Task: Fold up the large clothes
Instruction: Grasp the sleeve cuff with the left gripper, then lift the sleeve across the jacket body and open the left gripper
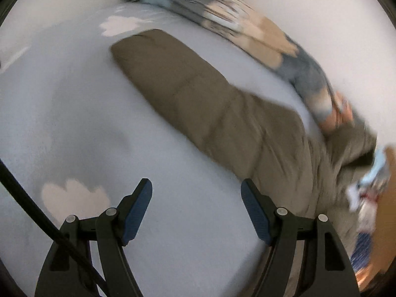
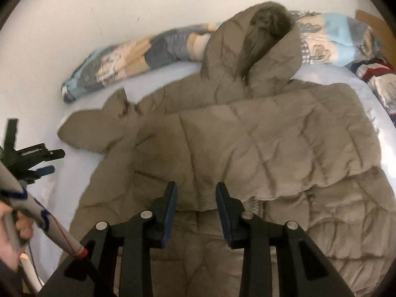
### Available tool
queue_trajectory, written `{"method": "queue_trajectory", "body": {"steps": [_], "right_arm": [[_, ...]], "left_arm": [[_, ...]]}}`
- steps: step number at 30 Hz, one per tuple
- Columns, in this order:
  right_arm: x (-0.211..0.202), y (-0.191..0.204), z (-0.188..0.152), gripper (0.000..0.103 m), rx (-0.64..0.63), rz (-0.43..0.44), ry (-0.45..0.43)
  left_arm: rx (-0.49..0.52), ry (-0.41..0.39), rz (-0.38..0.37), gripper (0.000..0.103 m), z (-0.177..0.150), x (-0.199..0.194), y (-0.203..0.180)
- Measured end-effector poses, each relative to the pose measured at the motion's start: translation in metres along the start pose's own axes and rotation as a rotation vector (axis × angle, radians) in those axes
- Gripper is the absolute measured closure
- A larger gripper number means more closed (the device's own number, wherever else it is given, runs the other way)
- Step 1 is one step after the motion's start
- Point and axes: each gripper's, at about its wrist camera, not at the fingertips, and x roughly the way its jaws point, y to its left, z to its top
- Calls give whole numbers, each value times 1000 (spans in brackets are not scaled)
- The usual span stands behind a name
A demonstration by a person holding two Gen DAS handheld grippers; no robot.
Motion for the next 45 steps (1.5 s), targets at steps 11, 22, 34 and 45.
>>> {"method": "queue_trajectory", "body": {"steps": [11,22,34,45], "right_arm": [[-25,-14,-1,68,41,40,-49],[-22,-30,-1,68,108,47,-35],[-37,-54,9,68,202,10,-112],[-70,-119,7,68,430,-75,-142]], "left_arm": [[-287,-94,-166,33,92,30,80],[-391,-95,-209,58,123,95,109],[-266,-206,-217,89,125,33,70],[44,-353,-248,89,101,-109,-56]]}}
